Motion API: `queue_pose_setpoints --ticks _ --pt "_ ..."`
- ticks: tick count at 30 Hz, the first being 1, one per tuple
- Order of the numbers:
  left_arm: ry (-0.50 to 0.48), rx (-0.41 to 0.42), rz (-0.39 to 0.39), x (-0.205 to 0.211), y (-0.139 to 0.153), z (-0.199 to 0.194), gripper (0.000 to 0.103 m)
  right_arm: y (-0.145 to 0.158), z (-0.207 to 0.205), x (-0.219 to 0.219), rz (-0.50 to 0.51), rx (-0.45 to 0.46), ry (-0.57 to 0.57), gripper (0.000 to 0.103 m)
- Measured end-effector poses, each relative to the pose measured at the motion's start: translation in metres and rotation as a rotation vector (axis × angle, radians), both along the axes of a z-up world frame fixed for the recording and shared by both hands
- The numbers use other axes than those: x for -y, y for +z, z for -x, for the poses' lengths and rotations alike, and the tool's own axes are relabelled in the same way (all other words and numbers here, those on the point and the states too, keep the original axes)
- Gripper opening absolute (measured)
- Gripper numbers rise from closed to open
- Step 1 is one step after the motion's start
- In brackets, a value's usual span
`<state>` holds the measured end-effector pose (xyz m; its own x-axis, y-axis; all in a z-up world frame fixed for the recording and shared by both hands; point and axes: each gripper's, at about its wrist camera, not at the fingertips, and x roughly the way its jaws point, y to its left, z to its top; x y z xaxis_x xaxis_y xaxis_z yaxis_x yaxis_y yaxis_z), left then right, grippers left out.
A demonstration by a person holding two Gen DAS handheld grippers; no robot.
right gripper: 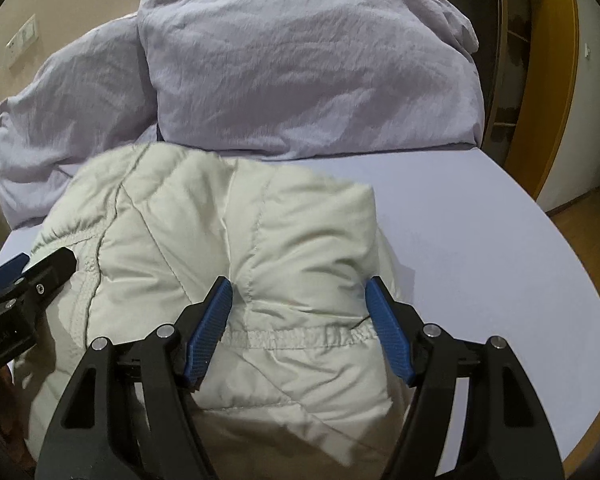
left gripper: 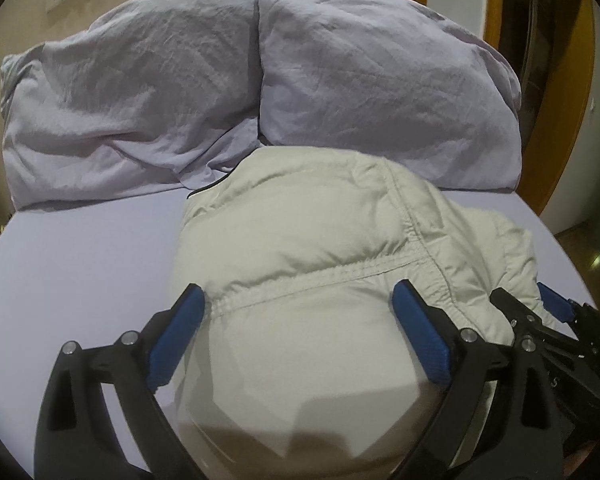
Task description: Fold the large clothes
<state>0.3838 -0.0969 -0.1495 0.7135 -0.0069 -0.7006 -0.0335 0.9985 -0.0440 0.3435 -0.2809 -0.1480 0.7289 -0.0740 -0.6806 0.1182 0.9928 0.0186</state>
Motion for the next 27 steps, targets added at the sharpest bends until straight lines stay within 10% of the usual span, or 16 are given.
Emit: queue_pose_setpoints --ticks 15,27 --pt "0.002 -0.010 -0.013 0.000 -0.012 -0.004 0.098 -0.011 -0.003 0.004 -0.005 -0.006 -0.016 0.078" --pt "-0.029 -0.093 0.133 -0.061 0.018 -0.006 0.099 0.012 -0.021 0.073 -0.358 -0.152 0.016 0.097"
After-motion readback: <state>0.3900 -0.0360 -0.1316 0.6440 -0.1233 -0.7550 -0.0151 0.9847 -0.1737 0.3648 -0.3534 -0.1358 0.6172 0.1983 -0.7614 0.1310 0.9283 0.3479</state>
